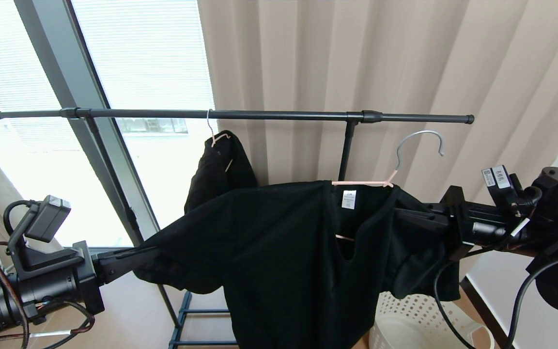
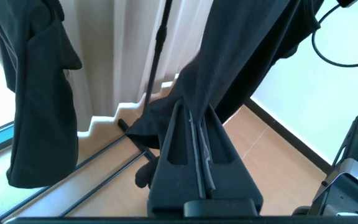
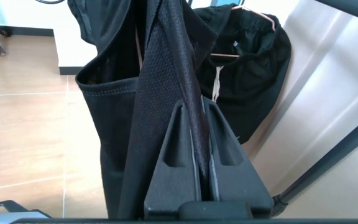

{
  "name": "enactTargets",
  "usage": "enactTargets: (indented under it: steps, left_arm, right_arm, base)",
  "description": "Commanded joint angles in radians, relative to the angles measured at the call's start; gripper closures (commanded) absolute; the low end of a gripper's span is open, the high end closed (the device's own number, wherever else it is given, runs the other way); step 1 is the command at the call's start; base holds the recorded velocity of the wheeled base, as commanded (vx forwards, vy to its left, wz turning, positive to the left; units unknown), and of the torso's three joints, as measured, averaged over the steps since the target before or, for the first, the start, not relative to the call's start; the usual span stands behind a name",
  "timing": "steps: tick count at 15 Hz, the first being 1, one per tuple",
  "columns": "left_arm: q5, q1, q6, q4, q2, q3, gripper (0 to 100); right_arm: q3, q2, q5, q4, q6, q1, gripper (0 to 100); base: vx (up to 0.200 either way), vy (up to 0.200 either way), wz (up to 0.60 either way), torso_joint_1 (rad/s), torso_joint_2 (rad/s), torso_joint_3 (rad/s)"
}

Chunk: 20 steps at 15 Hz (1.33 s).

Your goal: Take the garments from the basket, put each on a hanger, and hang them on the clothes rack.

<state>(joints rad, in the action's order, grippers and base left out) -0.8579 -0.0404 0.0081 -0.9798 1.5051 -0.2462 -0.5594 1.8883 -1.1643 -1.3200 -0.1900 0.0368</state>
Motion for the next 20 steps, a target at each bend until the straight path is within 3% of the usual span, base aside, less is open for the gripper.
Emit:
enactTargets:
  steps: [1,2,3,5,9,10,11,13,14,17,20]
  left_arm:
    - [0.002,-0.001,0.0,0.0,-0.006,-0.001,100]
    - [0.0,-0.001,0.007,0.0,-0.006,0.004,100]
    - [0.002,-0.001,0.03,0.0,-0.006,0.008,0]
    - [0.002,-0.001,0.061,0.0,-0.005,0.013,0]
    - [-0.009,0.02,0.033,0.0,-0.055,-0.008,0]
    - [-0.009,0.047,-0.003,0.001,-0.074,-0.025,0]
    - [0.007,0.137,-0.108,0.003,-0.117,-0.062,0]
    - [0.134,0.258,-0.129,0.015,-0.141,-0.09,0]
    - [0.318,0.389,-0.128,0.125,-0.138,-0.179,0]
    - [0.388,0.442,-0.088,0.48,-0.134,-0.449,0]
    - [0.411,0.519,-0.039,0.655,-0.097,-0.605,0]
  right_arm:
    - [-0.002,0.002,0.001,-0.001,0.003,0.0,100]
    - [-0.001,0.002,0.001,-0.001,0.001,0.0,100]
    - [-0.001,0.002,0.001,-0.001,0.001,0.0,100]
    - [0.001,0.002,0.001,-0.001,0.001,0.0,100]
    - [0.006,0.029,0.001,-0.002,-0.002,0.014,100]
    - [0.007,0.031,0.003,-0.001,-0.002,0.023,100]
    - [0.016,0.034,0.003,0.001,-0.003,0.055,100]
    - [0.035,0.054,0.011,0.002,-0.005,0.107,100]
    - [0.038,0.068,0.014,0.002,-0.005,0.147,100]
    - [0.047,0.075,0.015,0.004,-0.005,0.17,100]
    - [0.047,0.078,0.015,0.005,-0.005,0.183,100]
  base:
    - [0.0,0.0,0.0,0.0,0.0,0.0]
    - [0.0,0.0,0.0,0.0,0.0,0.0]
    - [0.0,0.0,0.0,0.0,0.0,0.0]
    - [0.0,0.0,0.0,0.0,0.0,0.0]
    - [0.0,0.0,0.0,0.0,0.0,0.0]
    - [0.0,0.0,0.0,0.0,0.0,0.0]
    - [0.0,0.0,0.0,0.0,0.0,0.0]
    - [0.0,0.0,0.0,0.0,0.0,0.0]
    - [0.0,0.0,0.0,0.0,0.0,0.0]
    - [0.0,0.0,0.0,0.0,0.0,0.0]
    - [0.0,0.0,0.0,0.0,0.0,0.0]
